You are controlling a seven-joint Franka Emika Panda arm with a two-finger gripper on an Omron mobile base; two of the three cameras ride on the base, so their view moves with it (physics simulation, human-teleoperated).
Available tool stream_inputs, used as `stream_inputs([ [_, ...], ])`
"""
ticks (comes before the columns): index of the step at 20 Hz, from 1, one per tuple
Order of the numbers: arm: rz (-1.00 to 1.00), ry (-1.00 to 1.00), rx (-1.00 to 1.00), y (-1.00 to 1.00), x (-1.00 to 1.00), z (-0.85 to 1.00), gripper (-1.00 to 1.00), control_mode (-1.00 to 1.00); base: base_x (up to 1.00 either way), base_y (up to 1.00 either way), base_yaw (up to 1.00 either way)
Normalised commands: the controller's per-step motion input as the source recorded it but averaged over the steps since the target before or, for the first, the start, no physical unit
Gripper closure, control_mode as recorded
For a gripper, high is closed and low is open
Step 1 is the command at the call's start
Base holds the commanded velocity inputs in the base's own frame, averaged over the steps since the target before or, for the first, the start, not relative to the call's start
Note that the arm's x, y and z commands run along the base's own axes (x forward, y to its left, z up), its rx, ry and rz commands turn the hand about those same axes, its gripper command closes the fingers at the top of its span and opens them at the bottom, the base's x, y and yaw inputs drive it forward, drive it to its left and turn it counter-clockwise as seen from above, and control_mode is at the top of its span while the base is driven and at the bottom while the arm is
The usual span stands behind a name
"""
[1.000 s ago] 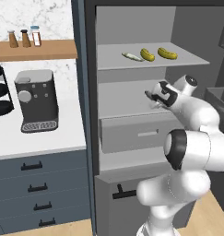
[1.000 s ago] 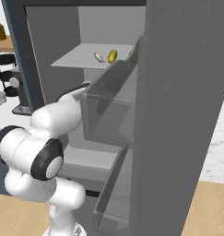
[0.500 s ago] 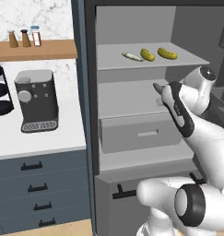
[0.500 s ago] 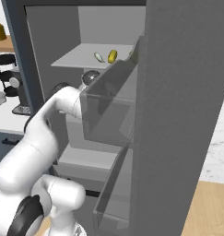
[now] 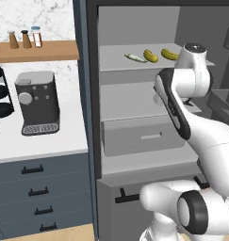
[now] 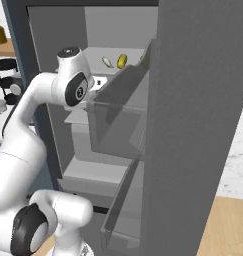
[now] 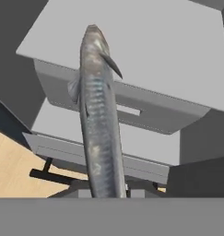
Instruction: Place one cucumber and one fish in each tupperware on the nearby counter, to pack two identical lunches.
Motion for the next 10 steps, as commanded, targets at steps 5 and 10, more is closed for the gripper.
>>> stream_inputs([
  [5, 0.01, 0.0, 0.0, 0.0, -0.14, -0.03, 1.0, -1.0, 0.0, 0.0, 0.0],
  [10, 0.0, 0.0, 0.0, 0.0, 0.0, 0.0, 1.0, 1.0, -1.0, 0.29, 0.09],
])
